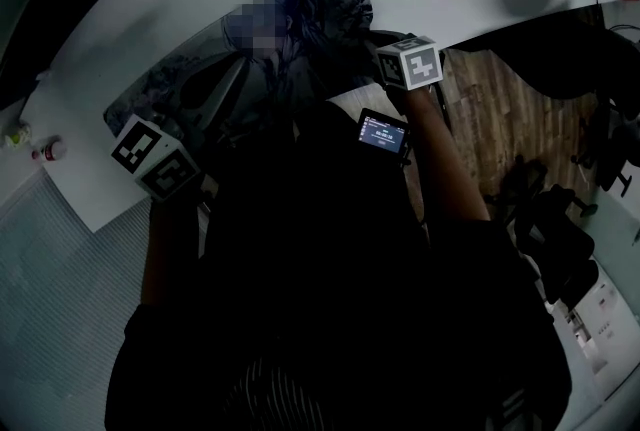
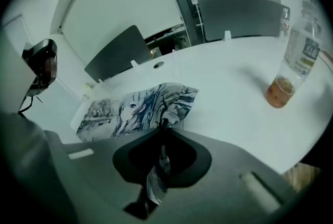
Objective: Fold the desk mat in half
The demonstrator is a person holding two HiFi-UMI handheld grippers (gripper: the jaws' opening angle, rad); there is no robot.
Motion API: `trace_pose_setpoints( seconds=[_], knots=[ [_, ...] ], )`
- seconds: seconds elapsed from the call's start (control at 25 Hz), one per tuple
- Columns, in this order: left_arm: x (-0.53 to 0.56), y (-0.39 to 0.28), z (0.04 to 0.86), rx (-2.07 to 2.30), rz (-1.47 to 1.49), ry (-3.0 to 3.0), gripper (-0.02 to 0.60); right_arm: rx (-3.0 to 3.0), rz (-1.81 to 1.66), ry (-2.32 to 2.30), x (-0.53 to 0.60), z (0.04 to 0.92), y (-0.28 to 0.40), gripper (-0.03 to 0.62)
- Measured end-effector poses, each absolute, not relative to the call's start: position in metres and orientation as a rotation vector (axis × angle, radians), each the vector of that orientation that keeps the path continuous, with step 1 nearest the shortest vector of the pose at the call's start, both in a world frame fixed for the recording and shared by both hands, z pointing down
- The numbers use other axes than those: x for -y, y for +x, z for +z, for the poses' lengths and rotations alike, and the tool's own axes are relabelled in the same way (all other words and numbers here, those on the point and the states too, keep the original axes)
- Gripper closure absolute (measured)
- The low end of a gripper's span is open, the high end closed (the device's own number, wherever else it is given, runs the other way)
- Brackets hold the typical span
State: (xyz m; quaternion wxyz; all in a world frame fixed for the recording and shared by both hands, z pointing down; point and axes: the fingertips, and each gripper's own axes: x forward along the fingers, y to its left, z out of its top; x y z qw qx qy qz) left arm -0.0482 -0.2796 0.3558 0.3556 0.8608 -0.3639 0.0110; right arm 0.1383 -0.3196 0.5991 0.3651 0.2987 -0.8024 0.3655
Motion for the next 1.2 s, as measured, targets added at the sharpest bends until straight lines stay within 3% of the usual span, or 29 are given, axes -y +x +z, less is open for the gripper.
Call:
trace_pose_setpoints(
  seconds=[0.52,1.2],
  knots=[
    [0.251,-0.017,0.343,0.932,-0.049,2.199,0.574,2.216,1.066,0.701,0.318,0.563,0.129,0.572],
    [0.237,-0.097,0.322,1.017,-0.104,2.24,0.574,2.214,0.956,0.697,0.312,0.526,0.097,0.572]
  ],
)
